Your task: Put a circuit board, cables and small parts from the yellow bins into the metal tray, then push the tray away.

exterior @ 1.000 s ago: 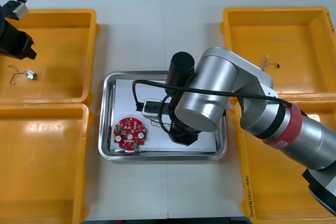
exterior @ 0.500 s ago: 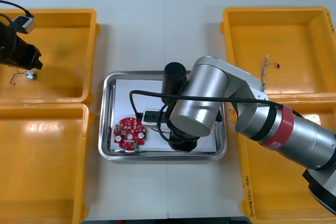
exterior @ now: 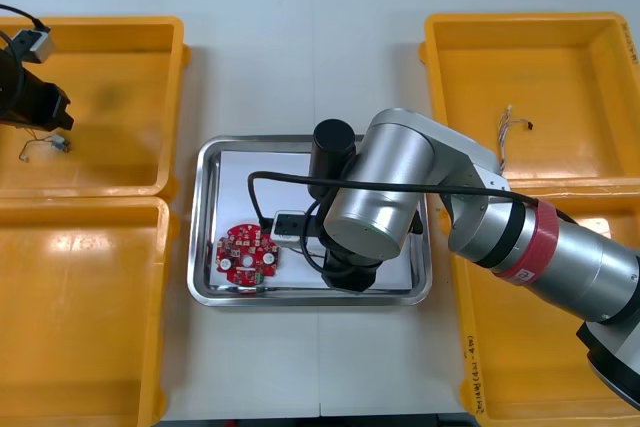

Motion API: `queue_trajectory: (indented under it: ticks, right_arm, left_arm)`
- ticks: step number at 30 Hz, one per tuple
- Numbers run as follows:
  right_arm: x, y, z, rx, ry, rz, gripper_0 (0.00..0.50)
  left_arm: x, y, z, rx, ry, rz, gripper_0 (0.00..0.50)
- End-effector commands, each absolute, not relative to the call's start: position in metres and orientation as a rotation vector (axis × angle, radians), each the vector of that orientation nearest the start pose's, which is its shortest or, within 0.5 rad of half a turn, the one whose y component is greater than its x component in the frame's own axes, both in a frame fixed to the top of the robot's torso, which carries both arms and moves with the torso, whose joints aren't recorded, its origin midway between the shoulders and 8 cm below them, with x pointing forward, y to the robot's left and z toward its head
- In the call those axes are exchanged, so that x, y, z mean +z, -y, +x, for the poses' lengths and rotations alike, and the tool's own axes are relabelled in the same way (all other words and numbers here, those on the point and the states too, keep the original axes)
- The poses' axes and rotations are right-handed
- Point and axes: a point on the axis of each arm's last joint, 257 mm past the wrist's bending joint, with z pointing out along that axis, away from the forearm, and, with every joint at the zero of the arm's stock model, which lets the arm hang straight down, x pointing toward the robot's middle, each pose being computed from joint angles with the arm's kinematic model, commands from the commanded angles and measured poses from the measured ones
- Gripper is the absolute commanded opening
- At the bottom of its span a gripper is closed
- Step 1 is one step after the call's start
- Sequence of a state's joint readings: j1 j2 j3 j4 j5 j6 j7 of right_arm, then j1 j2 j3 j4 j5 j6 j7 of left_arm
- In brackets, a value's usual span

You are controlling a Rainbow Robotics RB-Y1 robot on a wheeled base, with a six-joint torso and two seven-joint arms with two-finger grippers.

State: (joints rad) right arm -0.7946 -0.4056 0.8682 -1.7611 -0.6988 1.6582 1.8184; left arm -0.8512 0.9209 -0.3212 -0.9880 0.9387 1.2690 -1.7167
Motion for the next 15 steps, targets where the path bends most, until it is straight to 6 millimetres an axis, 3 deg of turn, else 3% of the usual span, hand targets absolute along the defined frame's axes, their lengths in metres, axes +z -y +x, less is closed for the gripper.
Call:
queue_trajectory:
  ticks: [1, 3, 4, 5, 7, 8, 9, 11, 12, 15]
  right_arm:
    - [-0.279, 0.008, 0.389, -0.143, -2.101, -1.941, 0.056]
    - [-0.279, 0.008, 0.389, -0.144, -2.101, -1.939, 0.083]
    - [-0.278, 0.008, 0.389, -0.146, -2.101, -1.94, 0.225]
    - [-0.278, 0.008, 0.389, -0.146, -2.101, -1.94, 0.299]
    - [-0.278, 0.009, 0.39, -0.147, -2.1, -1.94, 0.327]
    - [-0.279, 0.009, 0.389, -0.146, -2.103, -1.94, 0.403]
    - [-0.279, 0.009, 0.389, -0.146, -2.103, -1.94, 0.438]
    - [-0.278, 0.009, 0.389, -0.144, -2.107, -1.936, 0.452]
    - [-0.277, 0.008, 0.389, -0.143, -2.103, -1.939, 0.494]
    - [-0.273, 0.007, 0.392, -0.139, -2.1, -1.932, 0.5]
  left_arm:
    - [-0.156, -0.432, 0.597, 0.154, -2.554, 0.289, 0.5]
    - [-0.158, -0.431, 0.598, 0.151, -2.556, 0.287, 0.5]
    - [-0.16, -0.43, 0.598, 0.146, -2.558, 0.286, 0.5]
    - [-0.162, -0.428, 0.599, 0.145, -2.558, 0.286, 0.5]
    - [-0.165, -0.426, 0.6, 0.138, -2.559, 0.281, 0.5]
    - [-0.167, -0.427, 0.599, 0.14, -2.562, 0.28, 0.5]
    - [-0.171, -0.426, 0.599, 0.134, -2.567, 0.276, 0.5]
    - [-0.172, -0.424, 0.602, 0.131, -2.56, 0.277, 0.5]
    - [-0.175, -0.422, 0.602, 0.125, -2.56, 0.275, 0.5]
    - [-0.18, -0.419, 0.603, 0.12, -2.565, 0.272, 0.5]
